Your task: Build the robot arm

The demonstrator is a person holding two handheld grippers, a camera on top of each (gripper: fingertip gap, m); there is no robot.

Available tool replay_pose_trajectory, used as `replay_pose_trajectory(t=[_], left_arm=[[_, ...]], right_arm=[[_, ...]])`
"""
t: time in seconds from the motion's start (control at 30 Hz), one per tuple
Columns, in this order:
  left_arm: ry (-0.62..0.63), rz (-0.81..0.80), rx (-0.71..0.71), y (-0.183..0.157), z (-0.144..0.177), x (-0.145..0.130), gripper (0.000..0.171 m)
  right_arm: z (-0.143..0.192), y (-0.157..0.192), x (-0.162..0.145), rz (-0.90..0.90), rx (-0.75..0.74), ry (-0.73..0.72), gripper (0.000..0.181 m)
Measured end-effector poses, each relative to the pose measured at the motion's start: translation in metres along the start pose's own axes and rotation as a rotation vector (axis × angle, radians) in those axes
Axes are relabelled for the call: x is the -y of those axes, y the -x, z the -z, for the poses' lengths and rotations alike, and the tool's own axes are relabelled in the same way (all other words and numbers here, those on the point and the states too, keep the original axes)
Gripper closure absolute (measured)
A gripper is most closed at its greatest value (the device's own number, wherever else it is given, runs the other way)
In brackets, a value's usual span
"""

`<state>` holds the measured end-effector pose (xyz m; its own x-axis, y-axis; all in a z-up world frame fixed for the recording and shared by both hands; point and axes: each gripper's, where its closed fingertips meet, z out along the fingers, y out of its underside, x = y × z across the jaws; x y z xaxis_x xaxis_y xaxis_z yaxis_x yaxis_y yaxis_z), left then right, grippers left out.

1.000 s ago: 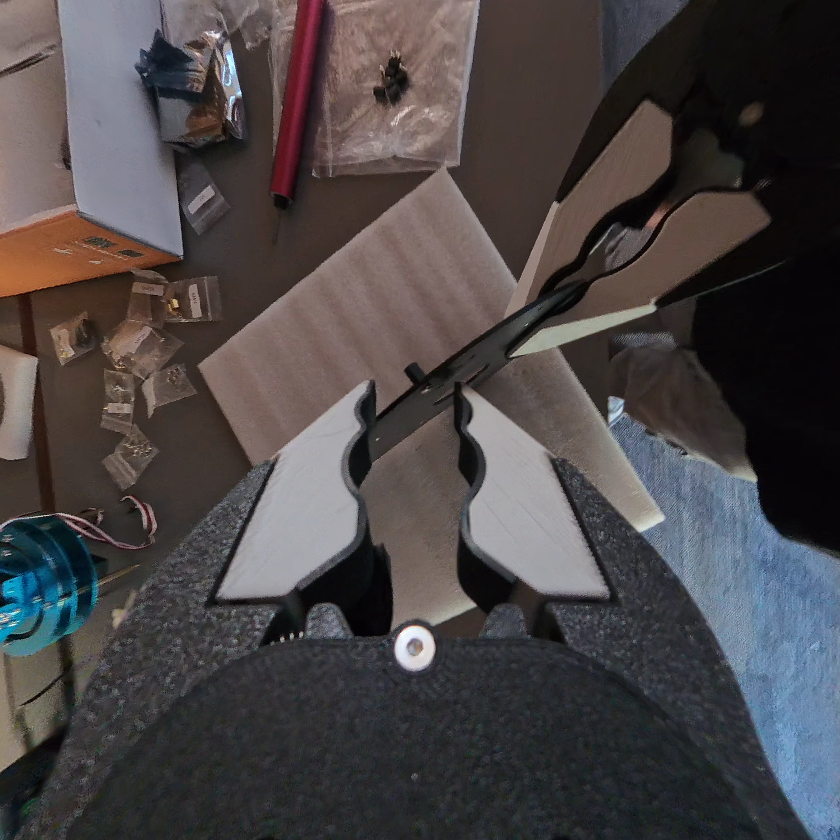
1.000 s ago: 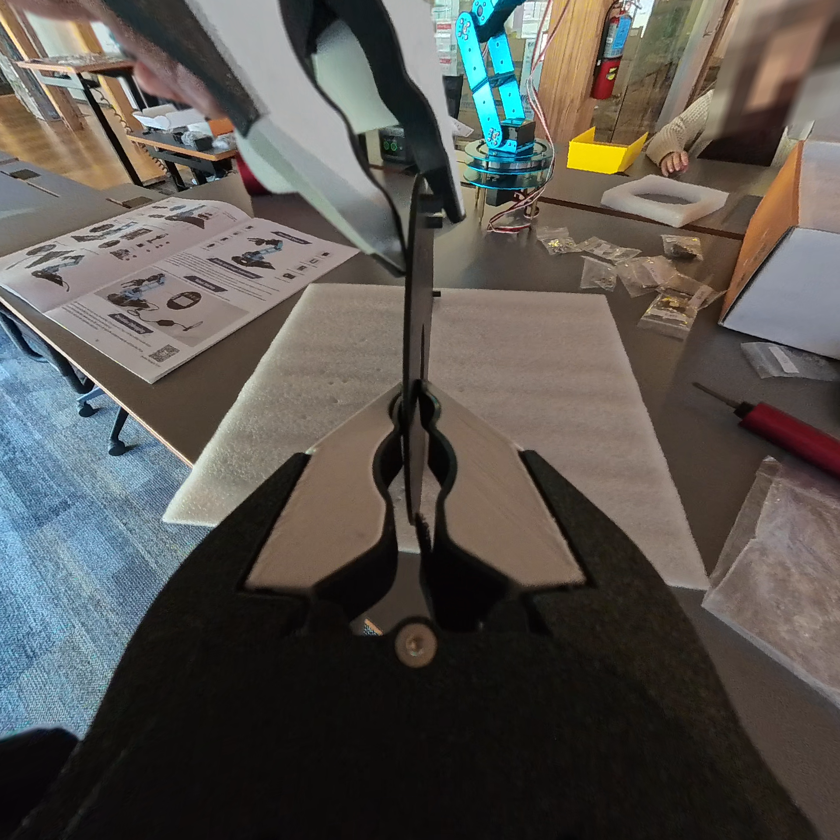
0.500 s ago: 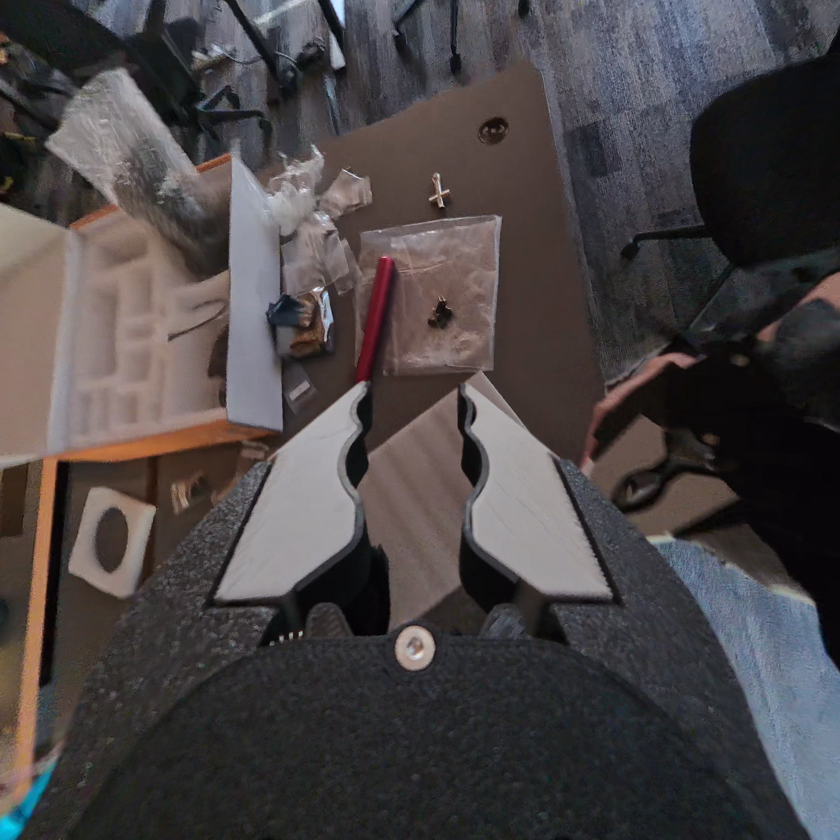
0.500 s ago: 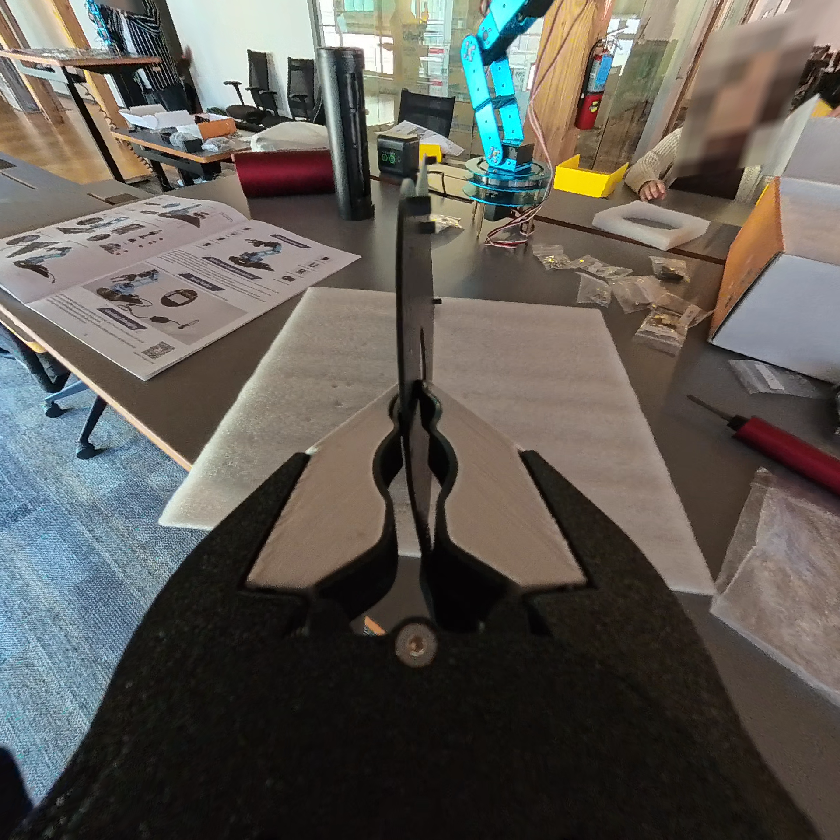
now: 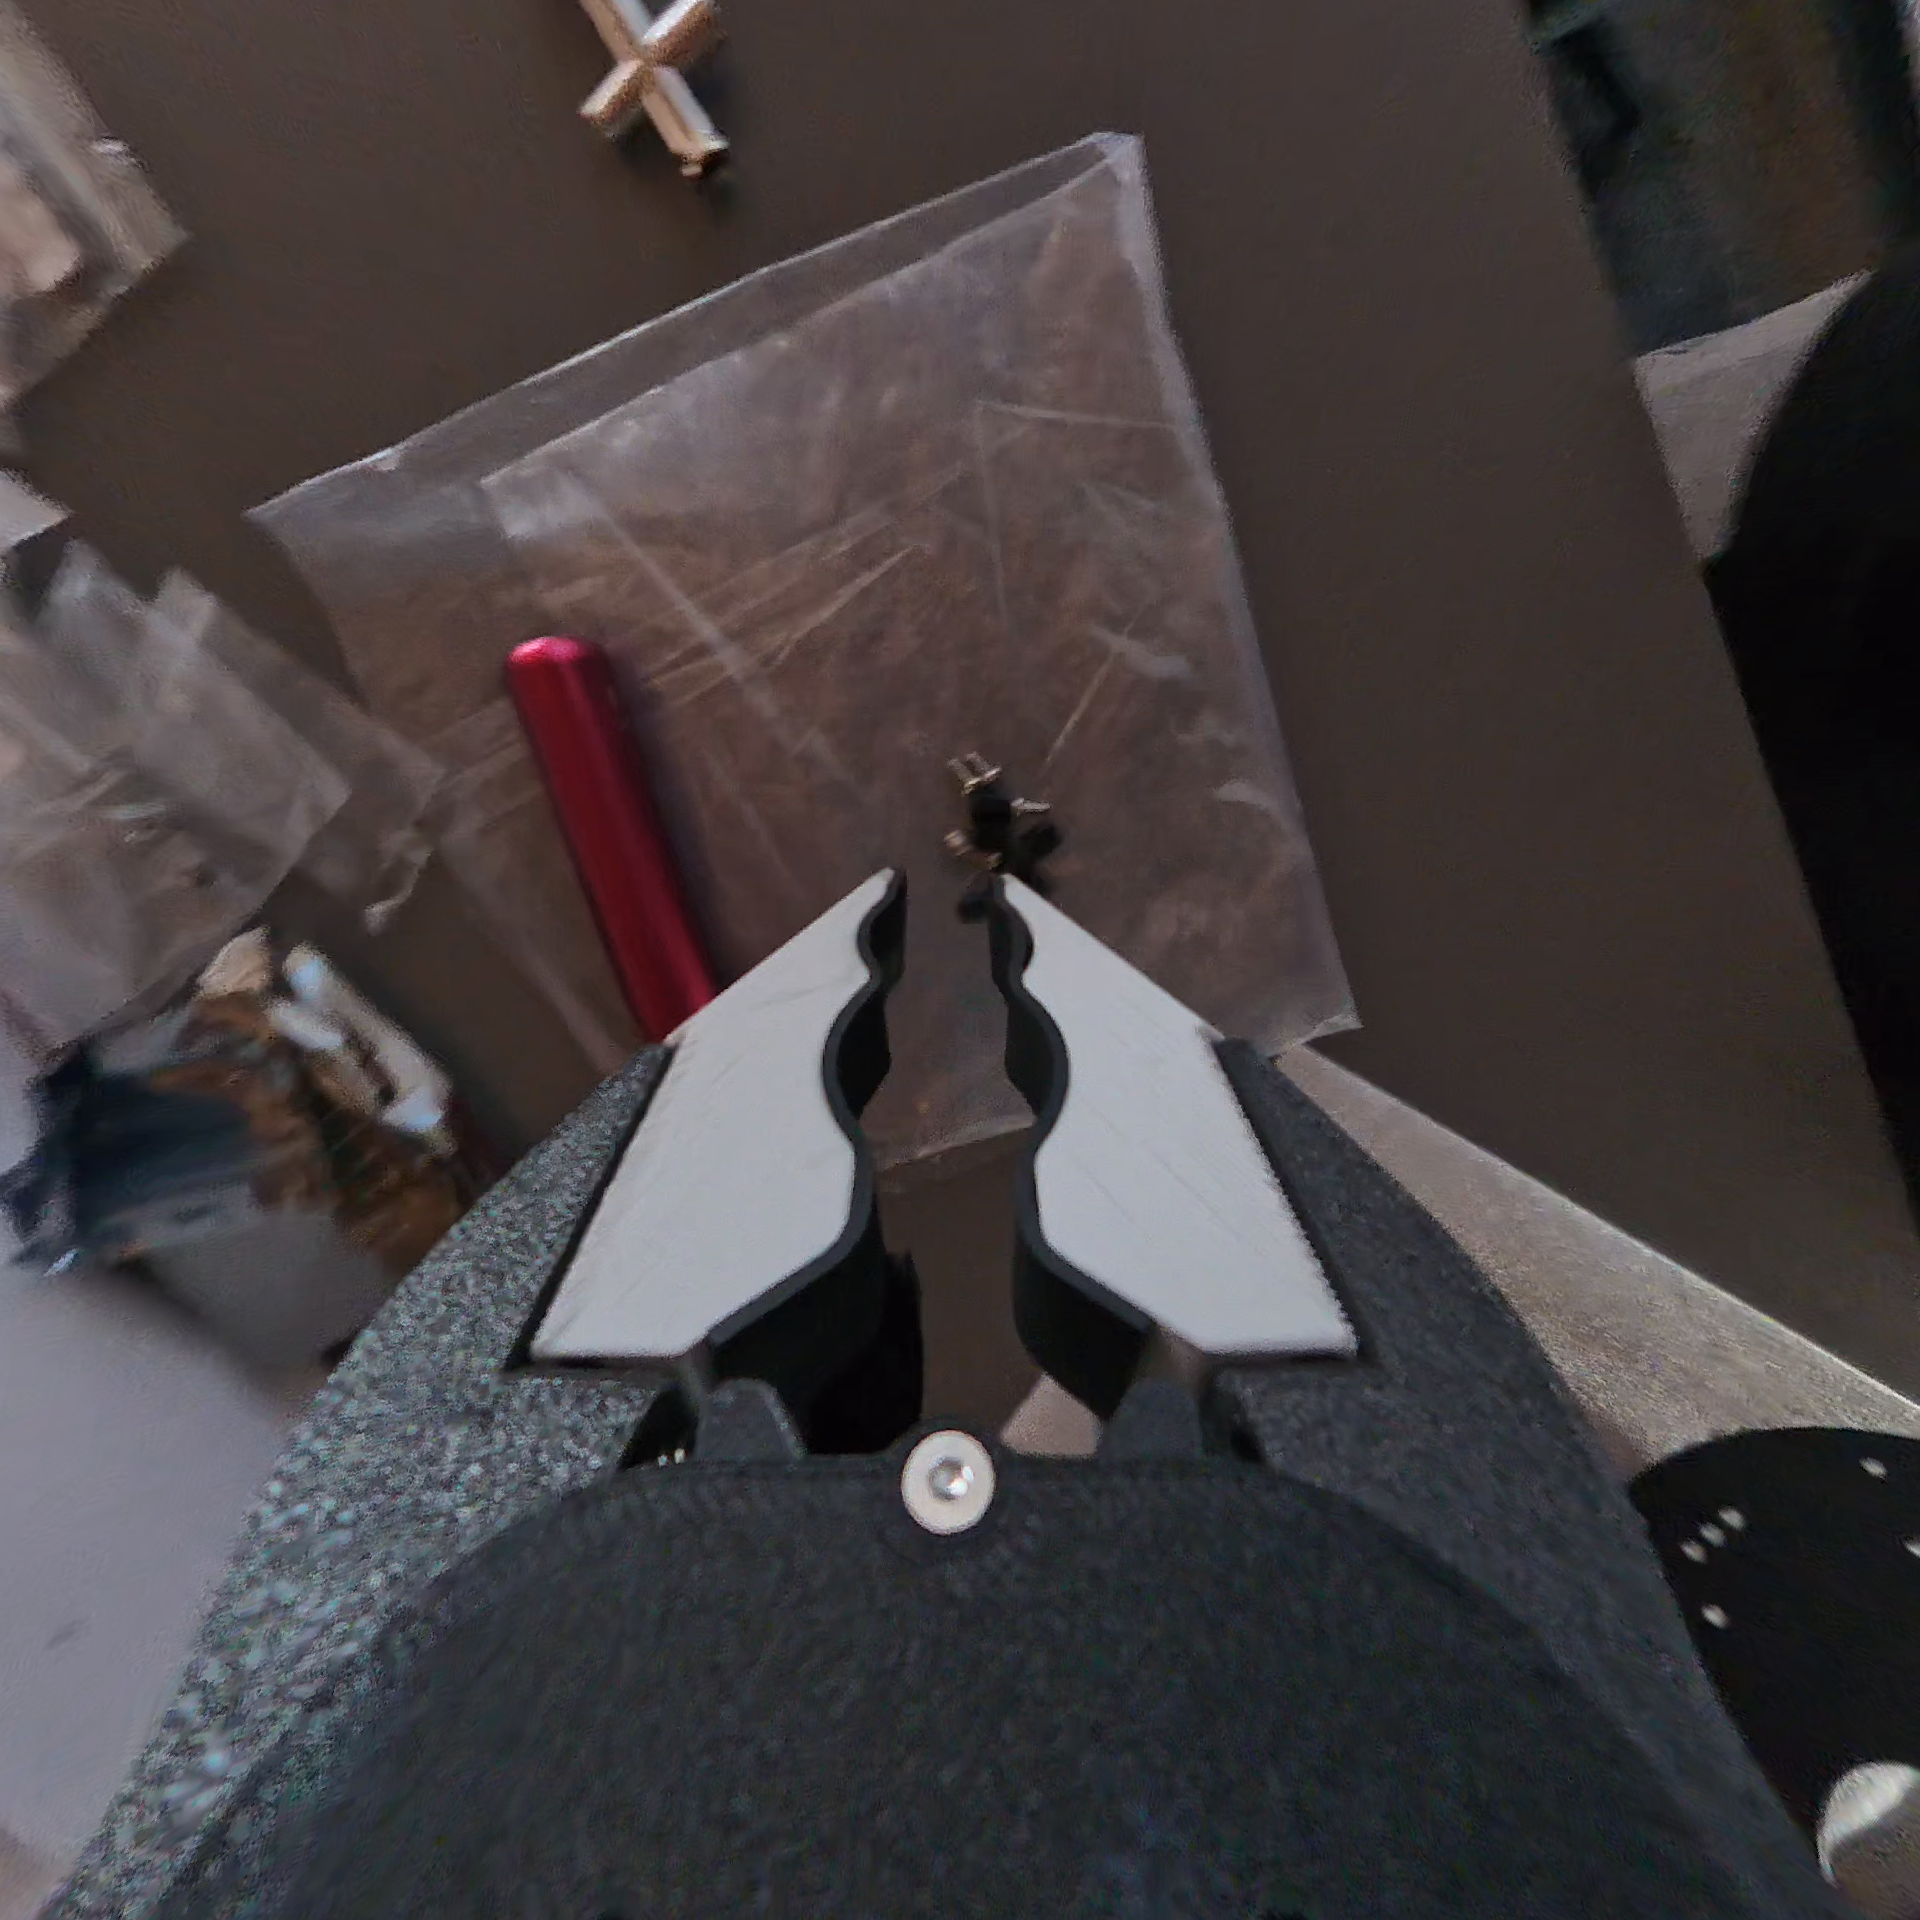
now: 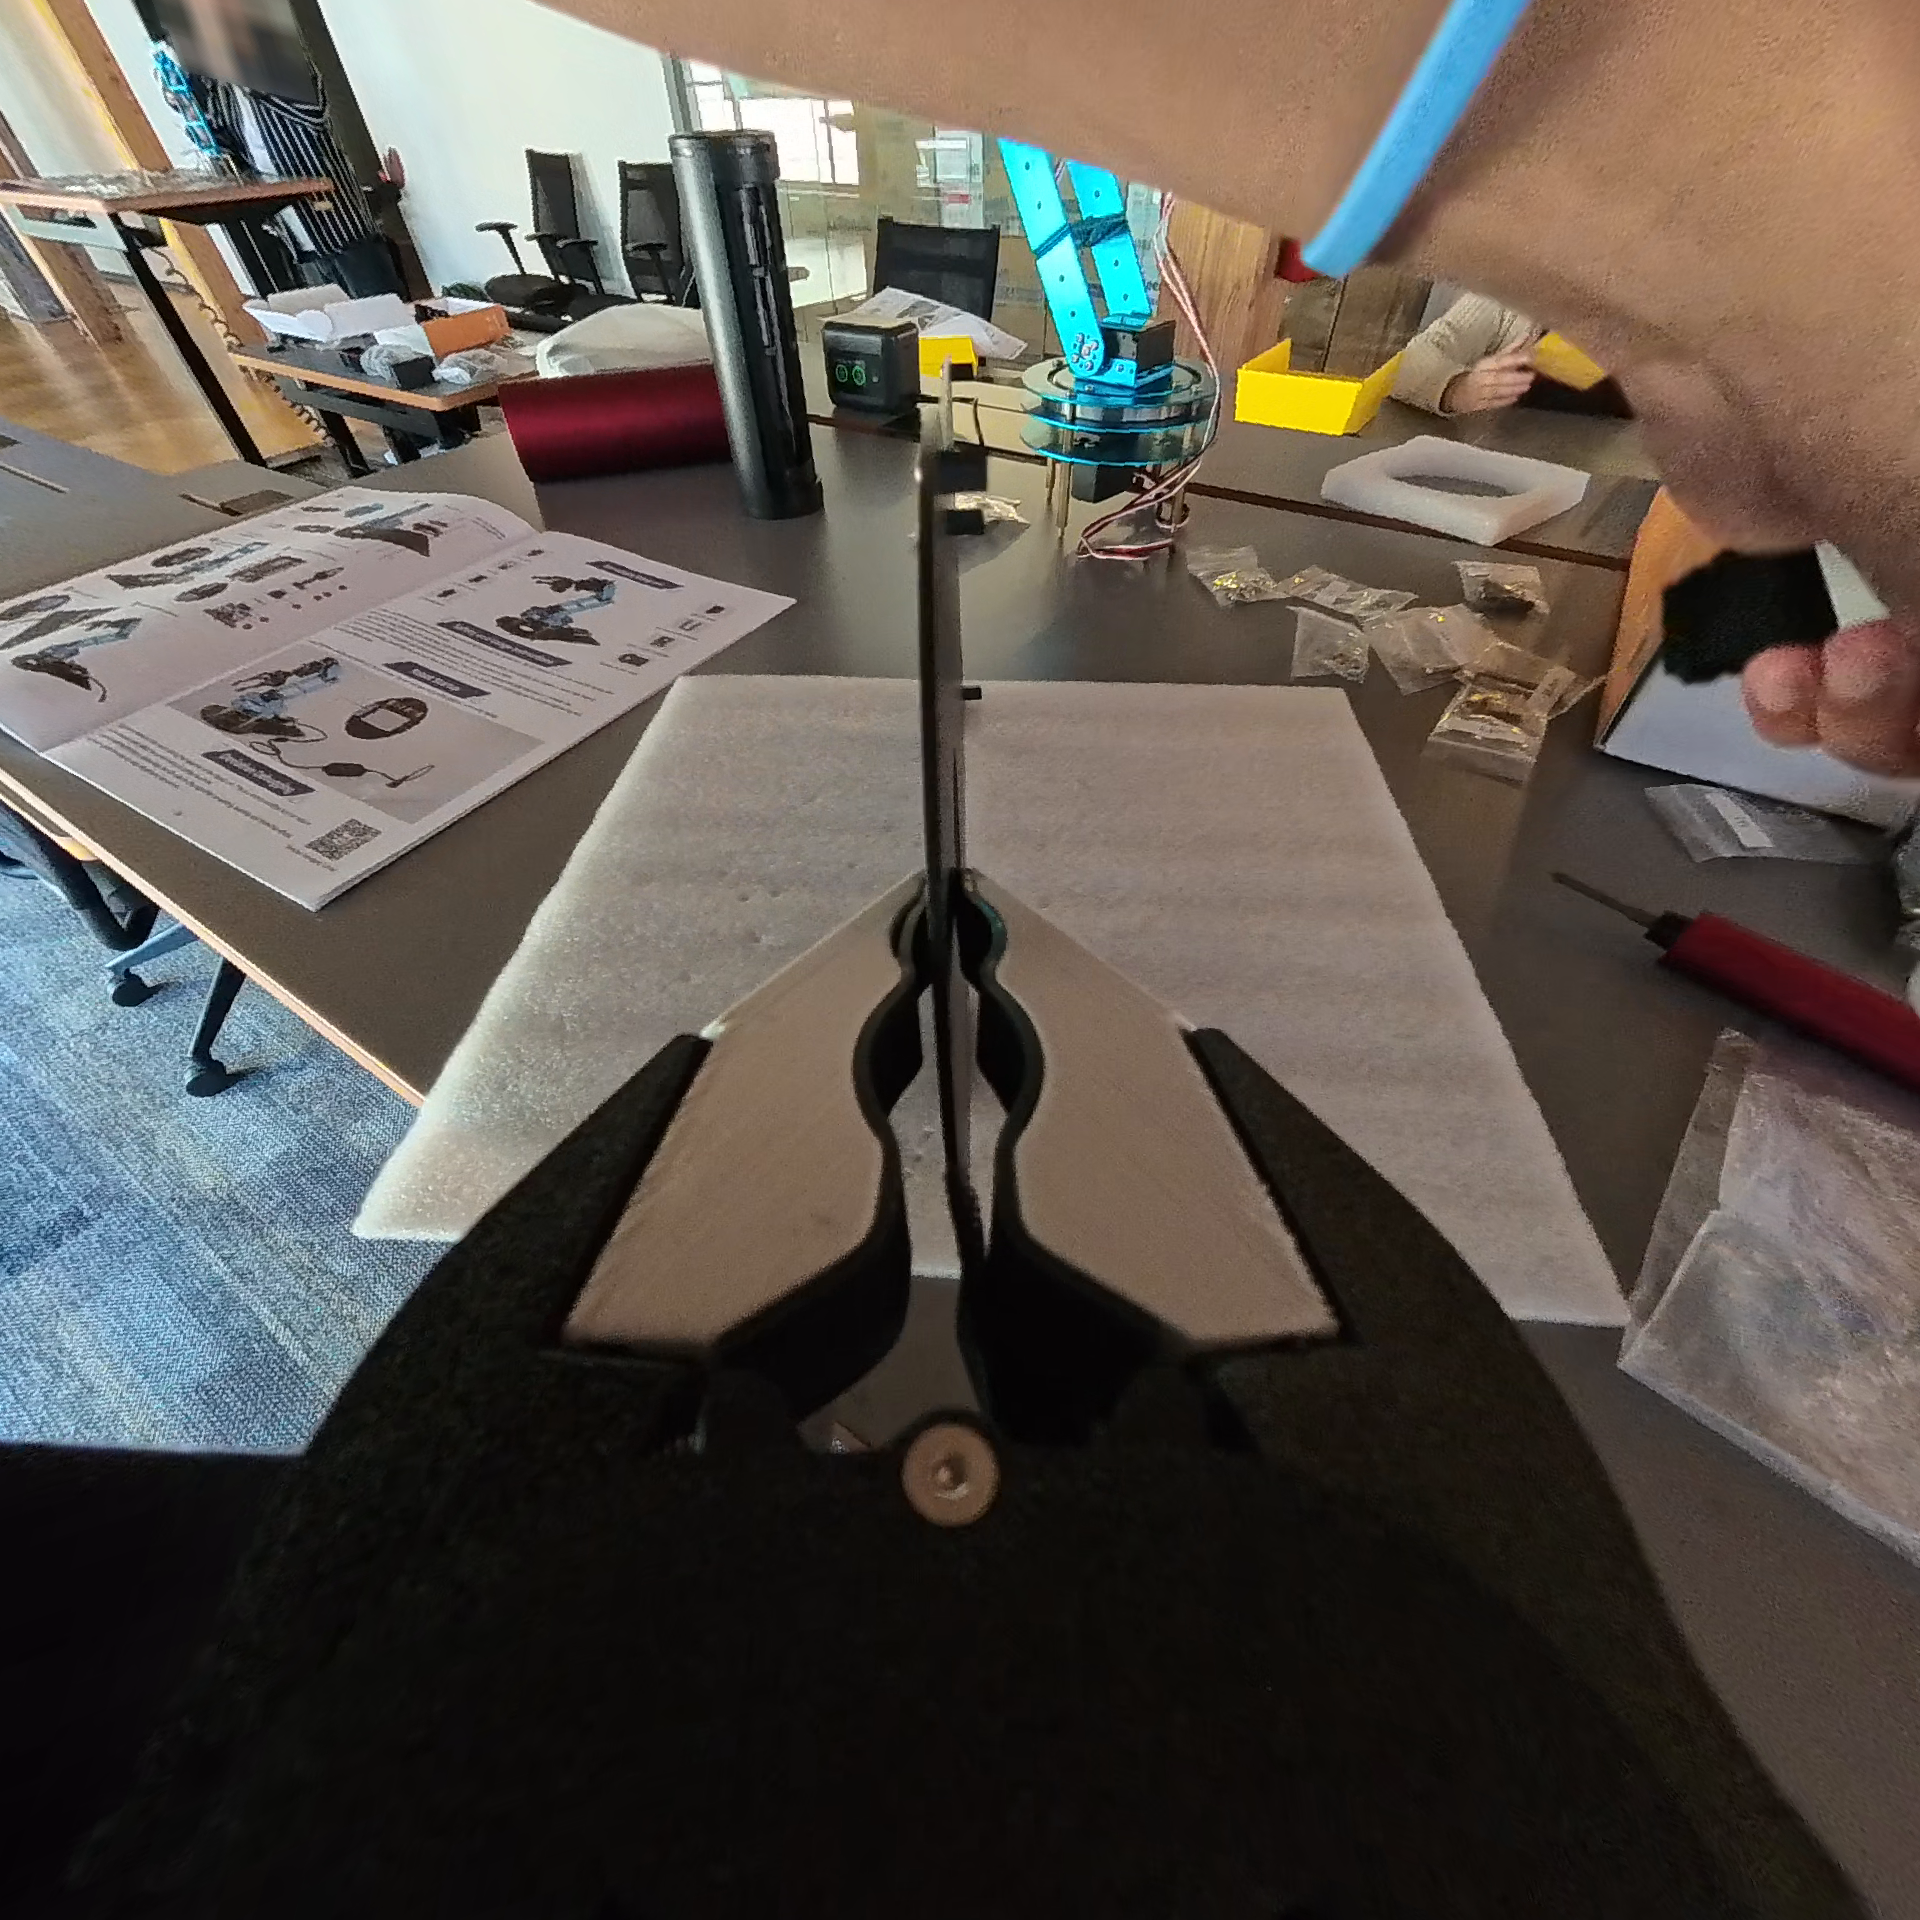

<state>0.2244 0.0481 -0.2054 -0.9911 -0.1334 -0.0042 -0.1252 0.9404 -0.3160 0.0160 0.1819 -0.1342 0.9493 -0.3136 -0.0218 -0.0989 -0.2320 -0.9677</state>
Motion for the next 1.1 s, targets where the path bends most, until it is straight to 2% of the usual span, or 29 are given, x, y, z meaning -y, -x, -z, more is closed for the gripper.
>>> replay_pose_trajectory(t=[0.07, 0.4, 0.47, 0.9, 1.1], left_arm=[[-0.002, -0.013, -0.055, -0.006, -0.008, 0.002, 0.156], [0.031, -0.049, -0.061, 0.0, -0.021, -0.002, 0.162], [0.034, -0.056, -0.071, -0.001, -0.024, -0.004, 0.169], [0.018, -0.071, -0.071, -0.001, -0.028, 0.003, 0.165], [0.037, -0.078, -0.076, -0.001, -0.028, 0.002, 0.168]], right_arm=[[0.0, 0.003, 0.0, 0.004, 0.008, 0.0, 0.181], [0.0, 0.002, 0.0, 0.01, 0.013, 0.003, 0.181], [0.0, 0.001, 0.0, -0.002, 0.017, 0.005, 0.181], [-0.001, 0.005, 0.0, 0.04, 0.029, 0.011, 0.18], [0.0, 0.004, 0.0, 0.034, 0.034, 0.015, 0.18]])
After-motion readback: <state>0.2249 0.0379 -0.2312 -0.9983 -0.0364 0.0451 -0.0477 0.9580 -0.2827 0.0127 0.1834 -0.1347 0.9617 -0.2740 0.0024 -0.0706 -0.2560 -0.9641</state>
